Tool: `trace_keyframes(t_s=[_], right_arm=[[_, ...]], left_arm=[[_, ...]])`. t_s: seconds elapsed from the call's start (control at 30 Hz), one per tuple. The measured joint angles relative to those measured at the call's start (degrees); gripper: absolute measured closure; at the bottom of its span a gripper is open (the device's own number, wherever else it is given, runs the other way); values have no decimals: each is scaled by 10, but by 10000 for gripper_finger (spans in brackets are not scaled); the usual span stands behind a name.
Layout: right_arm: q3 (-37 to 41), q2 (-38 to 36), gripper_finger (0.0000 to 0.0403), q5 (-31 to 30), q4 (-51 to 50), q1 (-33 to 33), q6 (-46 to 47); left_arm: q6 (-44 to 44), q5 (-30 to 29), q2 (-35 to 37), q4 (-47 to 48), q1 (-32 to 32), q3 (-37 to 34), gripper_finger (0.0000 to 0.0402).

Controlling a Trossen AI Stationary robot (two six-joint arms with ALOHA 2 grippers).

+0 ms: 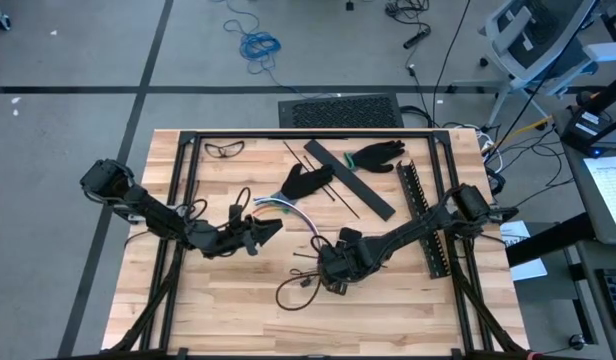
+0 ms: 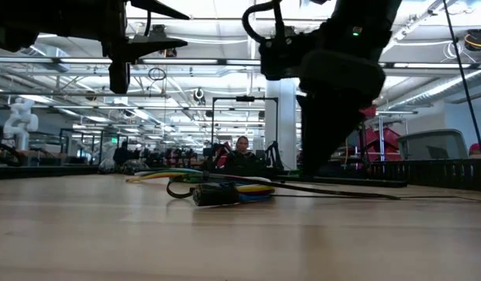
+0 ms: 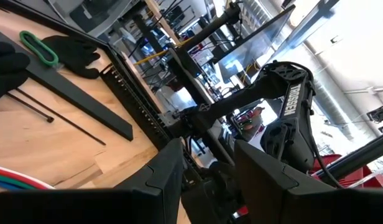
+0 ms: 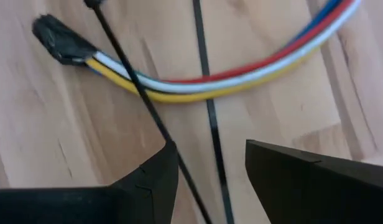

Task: Ziptie cables
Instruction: Wrap the black zip tie on the cable

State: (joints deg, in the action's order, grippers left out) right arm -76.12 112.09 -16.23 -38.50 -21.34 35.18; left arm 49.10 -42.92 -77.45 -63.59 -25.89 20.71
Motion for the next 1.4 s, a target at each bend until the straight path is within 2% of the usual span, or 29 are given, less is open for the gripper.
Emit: trace_keyframes(t_s=[0.33,0.5,0.67,0.83,1.03,1.13,1.4], right_arm=[[0,2,229,28,25,0,-38],[0,23,229,64,38,3,-41],[-1,39,232,68,48,8,-34],[-3,55,272,65,44,19,-28],[-2,49,387,78,38,45,-28],[-1,31,398,97,26,46,-29],[-47,-26,401,108,-140,6,-59]], left_arm=[[-16,0,0,3,0,0,261],[-30,0,0,6,0,0,261],[-30,3,0,8,-1,0,261],[-30,4,0,13,-1,0,261],[-30,5,0,13,-1,0,261],[-36,7,0,14,-2,0,261],[-70,8,0,46,-5,0,261]])
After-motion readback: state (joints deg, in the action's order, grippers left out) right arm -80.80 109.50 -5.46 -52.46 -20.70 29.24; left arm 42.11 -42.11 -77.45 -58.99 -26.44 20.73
